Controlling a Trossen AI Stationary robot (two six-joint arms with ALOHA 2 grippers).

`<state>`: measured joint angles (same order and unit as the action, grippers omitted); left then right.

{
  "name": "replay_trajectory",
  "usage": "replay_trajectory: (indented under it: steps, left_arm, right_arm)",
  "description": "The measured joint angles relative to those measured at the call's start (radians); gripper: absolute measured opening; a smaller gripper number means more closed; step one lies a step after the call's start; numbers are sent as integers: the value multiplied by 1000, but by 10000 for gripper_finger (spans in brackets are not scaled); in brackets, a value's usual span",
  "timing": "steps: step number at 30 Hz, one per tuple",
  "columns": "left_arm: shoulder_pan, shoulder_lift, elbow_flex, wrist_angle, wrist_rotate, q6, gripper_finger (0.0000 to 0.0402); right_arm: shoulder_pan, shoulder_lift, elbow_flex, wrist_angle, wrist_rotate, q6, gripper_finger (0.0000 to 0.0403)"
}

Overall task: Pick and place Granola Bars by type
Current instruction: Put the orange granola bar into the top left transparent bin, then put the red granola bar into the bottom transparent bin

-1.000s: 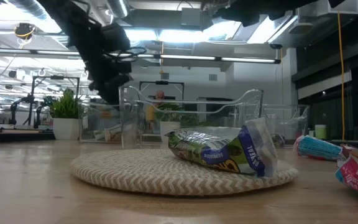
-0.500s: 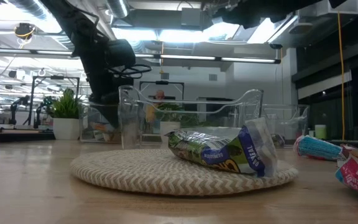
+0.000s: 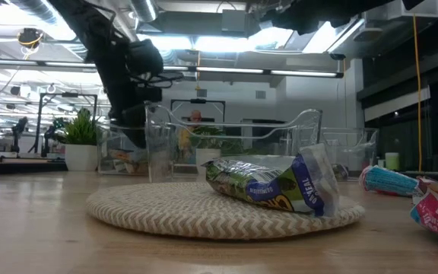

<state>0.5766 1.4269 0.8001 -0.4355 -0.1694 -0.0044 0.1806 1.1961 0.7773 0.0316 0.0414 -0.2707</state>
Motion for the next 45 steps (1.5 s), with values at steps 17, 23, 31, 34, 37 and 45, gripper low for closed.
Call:
replay_trajectory:
  steps: [17,23,31,34,37,45]
  left_arm:
    - [-143,-585,1,-179,277,-89,82]
    - [-343,-784,-9,-147,294,-148,27]
    - [-636,-918,-237,128,188,-183,2]
    - [-708,-959,-353,287,156,-167,1]
    - [-744,-998,-444,384,130,-142,3]
    - [-745,-1185,-553,391,81,-123,2]
  right_arm:
    - [0,0,0,0,0,5,169]
    - [0,0,0,0,0,25,169]
    - [0,0,0,1,0,57,169]
    - [0,0,0,1,0,57,169]
    - [0,0,0,1,0,57,169]
    - [0,0,0,0,0,57,169]
